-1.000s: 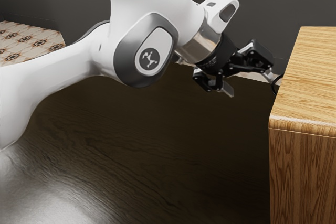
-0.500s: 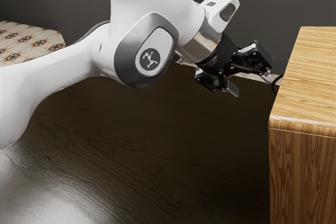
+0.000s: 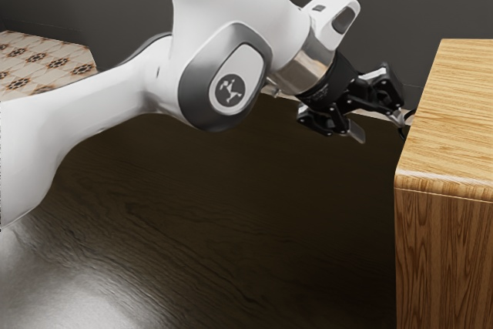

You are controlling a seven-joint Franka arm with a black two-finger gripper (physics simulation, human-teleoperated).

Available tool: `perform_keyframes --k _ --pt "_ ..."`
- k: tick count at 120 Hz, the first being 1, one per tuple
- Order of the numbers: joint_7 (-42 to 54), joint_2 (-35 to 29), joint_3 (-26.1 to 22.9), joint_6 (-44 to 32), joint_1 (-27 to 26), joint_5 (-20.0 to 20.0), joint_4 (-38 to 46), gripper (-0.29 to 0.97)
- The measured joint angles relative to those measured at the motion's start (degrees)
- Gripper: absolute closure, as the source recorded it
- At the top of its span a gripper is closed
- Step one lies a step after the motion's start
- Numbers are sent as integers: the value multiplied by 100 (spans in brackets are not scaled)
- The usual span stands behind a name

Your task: Pull the drawer handle with one arm to open the drawer

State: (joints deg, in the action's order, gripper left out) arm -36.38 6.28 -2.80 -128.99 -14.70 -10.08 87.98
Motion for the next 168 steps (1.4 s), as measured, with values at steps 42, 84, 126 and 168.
perform_keyframes --k 42,84,126,168 --pt "-19 28 -50 -107 -53 -25 64 34" --pt "-33 -4 -38 -137 7 -110 194 34" --pt "-100 -233 -23 -142 168 -116 511 34" --pt "-188 -725 63 -150 594 -78 1121 34"
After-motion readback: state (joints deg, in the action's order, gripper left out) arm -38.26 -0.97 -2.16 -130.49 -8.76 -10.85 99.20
